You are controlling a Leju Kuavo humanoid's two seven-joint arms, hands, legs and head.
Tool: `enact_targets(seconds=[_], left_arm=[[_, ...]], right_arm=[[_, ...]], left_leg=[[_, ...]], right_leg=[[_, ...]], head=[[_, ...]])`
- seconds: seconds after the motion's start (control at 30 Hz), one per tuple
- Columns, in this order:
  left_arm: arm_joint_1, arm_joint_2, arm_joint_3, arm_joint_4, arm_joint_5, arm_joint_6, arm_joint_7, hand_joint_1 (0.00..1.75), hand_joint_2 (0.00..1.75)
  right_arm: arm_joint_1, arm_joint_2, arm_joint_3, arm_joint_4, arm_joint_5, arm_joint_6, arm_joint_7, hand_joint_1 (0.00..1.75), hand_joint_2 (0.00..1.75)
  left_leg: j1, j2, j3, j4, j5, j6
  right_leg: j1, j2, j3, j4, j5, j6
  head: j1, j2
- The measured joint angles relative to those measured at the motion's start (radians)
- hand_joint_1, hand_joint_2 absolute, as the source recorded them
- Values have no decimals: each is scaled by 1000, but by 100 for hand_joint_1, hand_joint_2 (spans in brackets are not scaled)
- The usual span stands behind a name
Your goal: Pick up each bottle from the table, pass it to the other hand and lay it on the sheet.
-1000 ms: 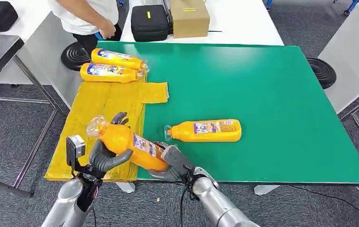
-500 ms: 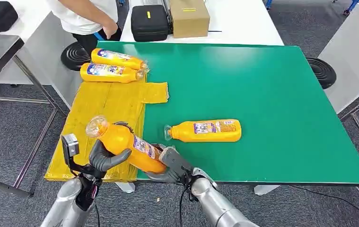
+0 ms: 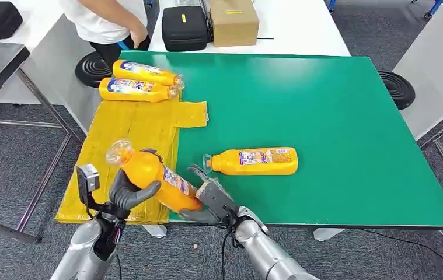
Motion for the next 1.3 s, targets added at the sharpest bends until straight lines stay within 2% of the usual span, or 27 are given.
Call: enact_targets(seconds=[0.13,0.3,0.7,0.83,1.07,1.1,1.3], left_arm=[[-6,6,1,-1,-86,102,1,175,175],[-13,14,3,-5,-107,129,2,175,175],[-66,66,64,-42,-180,260,-23,175,175],[-115,100,90,-118,-245,279,-18,175,175],[-187,121,101,-190,-344,297,18,175,175],[-209,127,97,-188,-388,298,39,175,175],[-365,180,5,-102,-630,265,114,175,175]], right_arm=[[15,-4,3,-73,4,14,-15,0,0],[38,-12,8,-149,2,32,-13,0,0],[137,-68,61,-385,-58,212,-21,0,0],[159,-85,66,-437,-70,216,-14,0,0],[171,-103,64,-470,-86,208,-6,0,0],[173,-103,60,-473,-102,208,-3,0,175],[213,-102,-7,-567,-279,253,11,0,175]], left_leg=[[0,0,0,0,0,0],[0,0,0,0,0,0],[1,0,0,0,1,-1],[1,0,0,0,1,-1],[1,0,0,0,1,0],[1,0,0,0,1,0],[1,0,-1,0,2,-1]], right_leg=[[0,0,0,0,0,0],[0,0,0,0,0,0],[0,0,0,0,0,0],[0,0,0,0,0,0],[0,0,-1,0,0,0],[0,0,-2,0,0,0],[0,0,-2,0,2,-2]], head=[[0,0],[0,0],[0,0],[0,0],[0,0],[0,0],[-1,0]])
